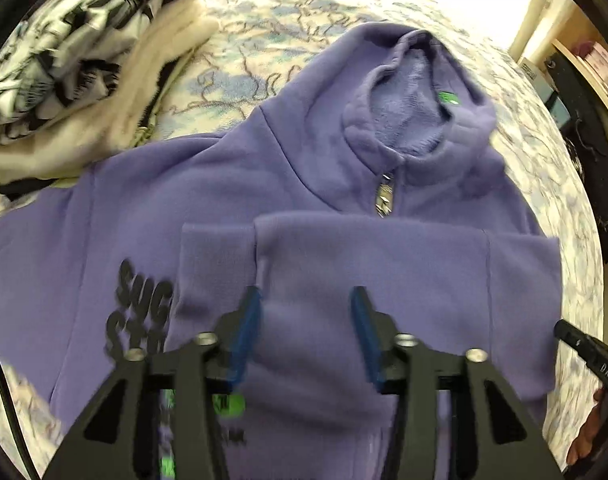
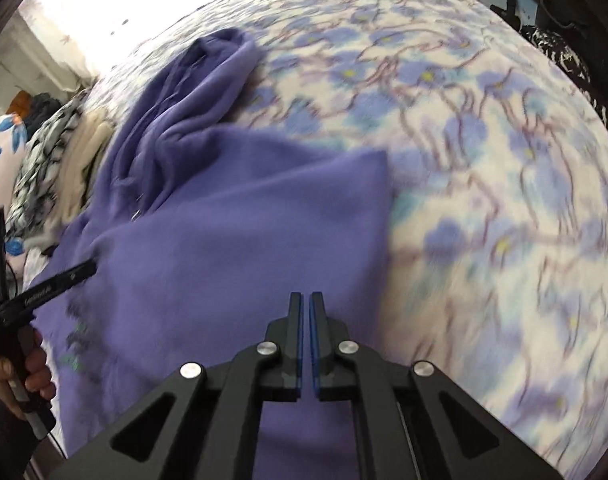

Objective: Fold large clothes

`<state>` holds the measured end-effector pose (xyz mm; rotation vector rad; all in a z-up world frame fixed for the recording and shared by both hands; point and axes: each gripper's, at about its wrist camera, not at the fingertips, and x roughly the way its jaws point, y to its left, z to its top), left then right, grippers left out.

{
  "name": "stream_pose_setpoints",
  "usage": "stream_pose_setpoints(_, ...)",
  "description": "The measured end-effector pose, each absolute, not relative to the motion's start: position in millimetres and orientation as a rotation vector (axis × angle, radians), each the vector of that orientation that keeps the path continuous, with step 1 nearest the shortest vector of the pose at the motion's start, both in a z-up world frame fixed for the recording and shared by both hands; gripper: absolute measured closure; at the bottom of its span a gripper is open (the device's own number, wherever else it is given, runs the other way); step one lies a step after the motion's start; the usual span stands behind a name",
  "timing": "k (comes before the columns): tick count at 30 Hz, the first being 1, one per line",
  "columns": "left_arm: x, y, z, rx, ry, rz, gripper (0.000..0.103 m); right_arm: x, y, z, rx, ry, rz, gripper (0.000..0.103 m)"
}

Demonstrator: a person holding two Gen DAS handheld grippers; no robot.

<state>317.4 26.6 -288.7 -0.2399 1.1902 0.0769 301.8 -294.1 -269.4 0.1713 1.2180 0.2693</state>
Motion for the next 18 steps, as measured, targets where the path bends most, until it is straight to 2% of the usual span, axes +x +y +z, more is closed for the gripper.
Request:
stream_pose_setpoints(3, 292.4, 17.9, -289.0, -0.226, 1.205, 0.078, 0.038, 276.6, -281.9, -271.4, 0.164, 1.239, 0.303, 0.1)
stream_pose_setpoints(7, 270.6, 17.7, -315.2, -0.179, 1.294, 0.145, 0.038, 256.1, -276.0, -294.5, 0.108, 1.309, 0.249, 0.1)
stream_pose_setpoints(8, 266.3, 20.7, -319.6, -0.194, 1.293, 0.143, 0.035, 253.4, -283.1, -296.8, 0.137, 1.303, 0.24, 0.1)
stream_pose_setpoints(11, 259.1, 25.2, -317.5, -0.221, 1.273, 0.167, 0.032, 251.5, -297.7, -292.4, 0.178, 1.298, 0.213, 0.1)
stream_pose_setpoints(18, 242.8, 15.3, -294.6, -0.224, 1.282, 0.168, 0.032, 240.6, -299.1, -272.9, 0.167, 1.298, 0.203, 0.099)
